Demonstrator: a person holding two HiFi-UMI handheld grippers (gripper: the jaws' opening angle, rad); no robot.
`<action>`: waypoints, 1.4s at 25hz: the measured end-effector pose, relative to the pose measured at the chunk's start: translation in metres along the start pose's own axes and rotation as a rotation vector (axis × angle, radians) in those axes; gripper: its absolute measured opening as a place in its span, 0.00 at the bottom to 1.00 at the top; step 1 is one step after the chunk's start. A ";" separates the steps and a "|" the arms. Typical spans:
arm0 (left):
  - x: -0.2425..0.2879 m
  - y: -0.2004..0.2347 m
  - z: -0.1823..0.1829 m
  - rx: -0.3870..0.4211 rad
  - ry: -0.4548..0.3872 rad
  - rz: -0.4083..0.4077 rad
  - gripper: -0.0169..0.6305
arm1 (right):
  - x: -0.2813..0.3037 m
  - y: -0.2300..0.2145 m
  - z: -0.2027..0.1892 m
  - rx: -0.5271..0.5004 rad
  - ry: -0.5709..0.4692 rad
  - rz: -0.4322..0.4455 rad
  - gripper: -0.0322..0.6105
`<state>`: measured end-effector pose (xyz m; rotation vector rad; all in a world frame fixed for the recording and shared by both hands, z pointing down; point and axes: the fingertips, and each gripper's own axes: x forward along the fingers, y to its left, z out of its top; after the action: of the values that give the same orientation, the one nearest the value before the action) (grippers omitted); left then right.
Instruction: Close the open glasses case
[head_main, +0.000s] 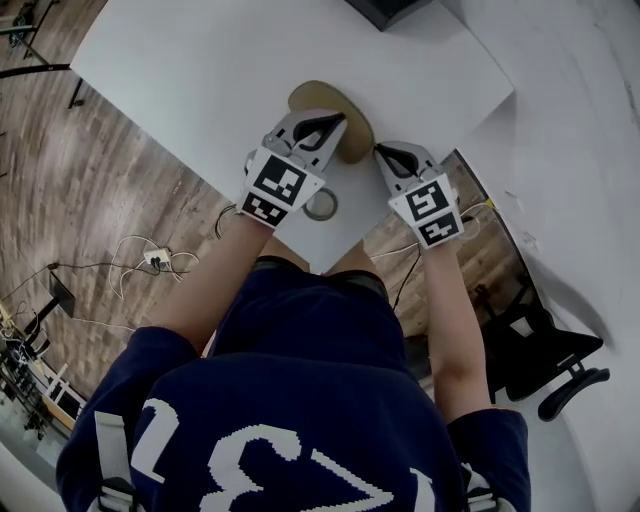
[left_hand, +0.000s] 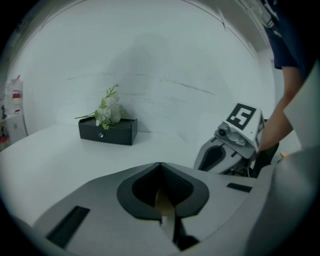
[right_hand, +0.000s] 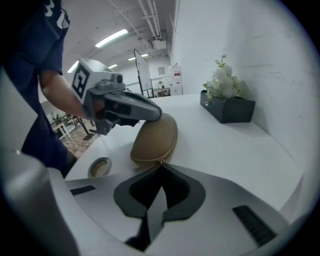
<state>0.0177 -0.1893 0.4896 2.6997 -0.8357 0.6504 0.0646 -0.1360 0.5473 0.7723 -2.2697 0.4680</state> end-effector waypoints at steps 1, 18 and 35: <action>-0.007 -0.001 -0.004 -0.021 0.013 0.018 0.05 | 0.002 0.022 -0.002 0.002 -0.005 0.046 0.09; -0.026 -0.007 -0.018 -0.002 -0.001 0.025 0.05 | 0.046 -0.006 0.042 -0.141 0.012 0.082 0.08; -0.054 -0.062 -0.042 0.061 0.147 -0.138 0.05 | -0.008 0.072 -0.014 0.082 -0.025 0.145 0.08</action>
<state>-0.0006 -0.0988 0.4941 2.6940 -0.5971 0.8421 0.0295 -0.0713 0.5436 0.6588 -2.3524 0.6251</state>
